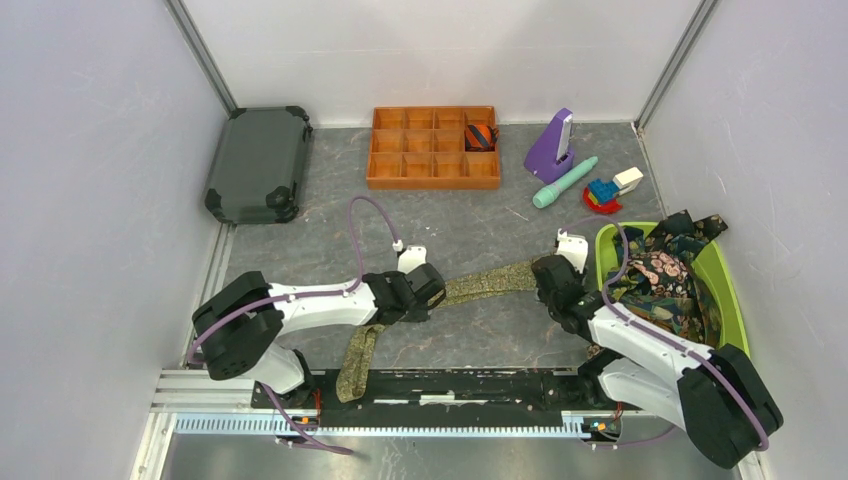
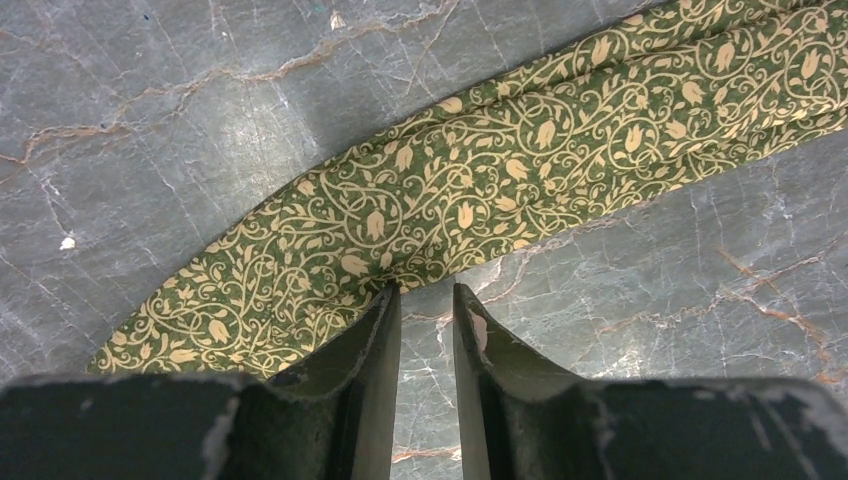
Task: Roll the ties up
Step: Flatten out the tie at the center of the board.
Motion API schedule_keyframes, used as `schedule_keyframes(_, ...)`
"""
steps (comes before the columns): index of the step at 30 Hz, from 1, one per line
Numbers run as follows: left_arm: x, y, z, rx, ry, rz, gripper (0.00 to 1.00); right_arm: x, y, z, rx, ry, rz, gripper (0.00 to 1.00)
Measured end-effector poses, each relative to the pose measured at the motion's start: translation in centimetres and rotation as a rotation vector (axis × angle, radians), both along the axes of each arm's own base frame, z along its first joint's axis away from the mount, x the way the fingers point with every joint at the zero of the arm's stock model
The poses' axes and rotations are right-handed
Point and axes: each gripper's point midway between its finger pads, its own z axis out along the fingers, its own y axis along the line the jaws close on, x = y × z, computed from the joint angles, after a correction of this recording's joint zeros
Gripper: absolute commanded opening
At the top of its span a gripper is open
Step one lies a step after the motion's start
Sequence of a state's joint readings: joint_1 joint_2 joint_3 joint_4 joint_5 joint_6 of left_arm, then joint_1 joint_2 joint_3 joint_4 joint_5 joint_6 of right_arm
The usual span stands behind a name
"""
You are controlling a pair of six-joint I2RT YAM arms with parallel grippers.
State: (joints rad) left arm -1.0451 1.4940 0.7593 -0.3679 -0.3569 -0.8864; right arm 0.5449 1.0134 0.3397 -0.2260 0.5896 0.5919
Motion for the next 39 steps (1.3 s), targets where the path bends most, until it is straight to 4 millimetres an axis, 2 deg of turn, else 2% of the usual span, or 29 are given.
schedule_keyframes(9, 0.0, 0.0, -0.3, -0.01, -0.006, 0.0, 0.32, 0.5, -0.5, -0.9, -0.026, -0.027, -0.004, 0.43)
schedule_keyframes(14, 0.1, -0.1, -0.3, -0.016, -0.01, 0.001, 0.31, 1.1, -0.7, -1.0, -0.002, -0.067, -0.013, 0.32)
schedule_keyframes(23, 0.2, -0.3, -0.3, -0.027, -0.018, 0.001, 0.31, 2.1, -0.7, -1.1, 0.041, -0.092, -0.004, 0.0)
schedule_keyframes(34, 0.1, -0.2, -0.3, -0.048, -0.026, 0.001, 0.31, 2.7, -0.8, -1.0, 0.05, -0.092, 0.019, 0.0)
schedule_keyframes(39, -0.6, 0.6, 0.3, -0.048, -0.014, -0.006, 0.32, 3.1, -0.4, 0.0, 0.036, -0.077, 0.065, 0.0)
